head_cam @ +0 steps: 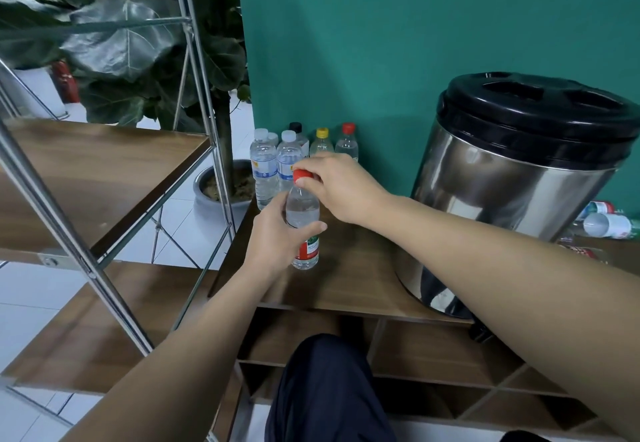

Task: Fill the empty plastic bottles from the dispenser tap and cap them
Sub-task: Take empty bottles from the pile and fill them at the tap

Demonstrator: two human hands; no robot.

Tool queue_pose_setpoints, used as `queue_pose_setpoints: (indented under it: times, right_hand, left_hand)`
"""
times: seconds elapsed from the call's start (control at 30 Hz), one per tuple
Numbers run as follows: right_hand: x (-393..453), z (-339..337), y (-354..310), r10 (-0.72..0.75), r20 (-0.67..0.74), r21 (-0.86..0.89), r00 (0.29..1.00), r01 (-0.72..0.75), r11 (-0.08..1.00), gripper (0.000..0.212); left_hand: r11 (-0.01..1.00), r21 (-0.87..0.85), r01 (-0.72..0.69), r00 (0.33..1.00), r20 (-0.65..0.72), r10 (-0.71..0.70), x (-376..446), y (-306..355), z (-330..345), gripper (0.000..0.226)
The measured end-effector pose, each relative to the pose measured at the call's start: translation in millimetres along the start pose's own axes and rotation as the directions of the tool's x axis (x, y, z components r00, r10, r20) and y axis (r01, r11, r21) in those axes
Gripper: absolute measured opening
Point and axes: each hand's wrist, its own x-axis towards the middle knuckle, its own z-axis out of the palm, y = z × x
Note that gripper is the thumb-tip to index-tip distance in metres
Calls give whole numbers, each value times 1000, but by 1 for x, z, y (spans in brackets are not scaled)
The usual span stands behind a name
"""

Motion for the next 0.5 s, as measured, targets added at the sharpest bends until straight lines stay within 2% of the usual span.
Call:
queue_pose_setpoints:
  times: [0.13, 0.23, 0.3, 0.33, 0.4, 0.5]
  right_hand:
    - [-4, 0, -4, -23, 9, -13, 1000, 23, 1000, 16]
    - [-11, -2, -6, 15, 26, -21, 1000, -14, 1000, 38]
    - [-19, -8, -9, 63, 8, 16, 998, -63, 998, 57]
    - [-25, -11, -10, 80, -9, 41, 997, -80, 996, 63]
    - [-37, -18, -11, 101, -43, 93, 994, -97, 991, 63]
    - [-65, -28, -12, 128, -90, 157, 988, -113, 981, 34]
  left_hand:
    - [1000, 21, -5, 999, 43, 4, -1, 2, -4, 82]
    - [998, 54, 19, 995, 94, -24, -6, 10, -8, 102]
    - [997, 66, 36, 995, 93, -42, -12, 17, -11, 102]
    - [997, 72, 40, 997, 67, -45, -16, 22, -12, 98]
    - [989, 149, 24, 997, -71, -14, -28, 30, -14, 89]
    - [960, 276, -49, 968, -225, 114, -51, 42, -13, 66]
